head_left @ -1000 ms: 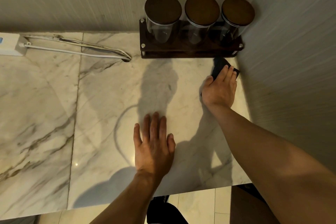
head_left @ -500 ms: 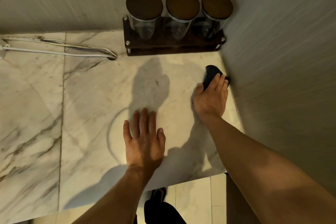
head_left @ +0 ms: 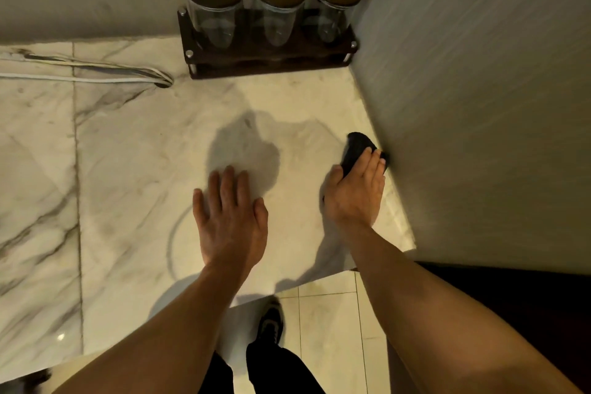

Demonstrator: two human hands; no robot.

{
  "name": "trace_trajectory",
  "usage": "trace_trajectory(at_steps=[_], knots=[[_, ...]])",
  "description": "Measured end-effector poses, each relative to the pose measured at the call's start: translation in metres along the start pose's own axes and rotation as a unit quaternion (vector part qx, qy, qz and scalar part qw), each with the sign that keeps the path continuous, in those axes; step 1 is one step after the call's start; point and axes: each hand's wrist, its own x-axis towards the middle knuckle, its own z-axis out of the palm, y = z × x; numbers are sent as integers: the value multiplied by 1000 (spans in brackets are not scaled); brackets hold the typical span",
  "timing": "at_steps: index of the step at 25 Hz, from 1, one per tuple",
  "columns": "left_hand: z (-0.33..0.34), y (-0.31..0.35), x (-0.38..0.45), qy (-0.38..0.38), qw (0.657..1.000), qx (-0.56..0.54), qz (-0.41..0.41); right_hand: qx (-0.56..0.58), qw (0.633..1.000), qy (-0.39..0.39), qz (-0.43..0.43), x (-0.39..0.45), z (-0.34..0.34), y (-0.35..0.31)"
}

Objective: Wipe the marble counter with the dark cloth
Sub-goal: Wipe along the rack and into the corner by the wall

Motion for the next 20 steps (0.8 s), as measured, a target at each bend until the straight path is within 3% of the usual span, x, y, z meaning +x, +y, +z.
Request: trace_trajectory(at_steps=[16, 20], knots=[[0, -9, 2, 23, 995, -94, 26, 37, 997, 28, 58, -93, -16, 69], [-16, -12, -12, 33, 987, -115, 103, 133, 986, 33, 96, -114, -25, 79]])
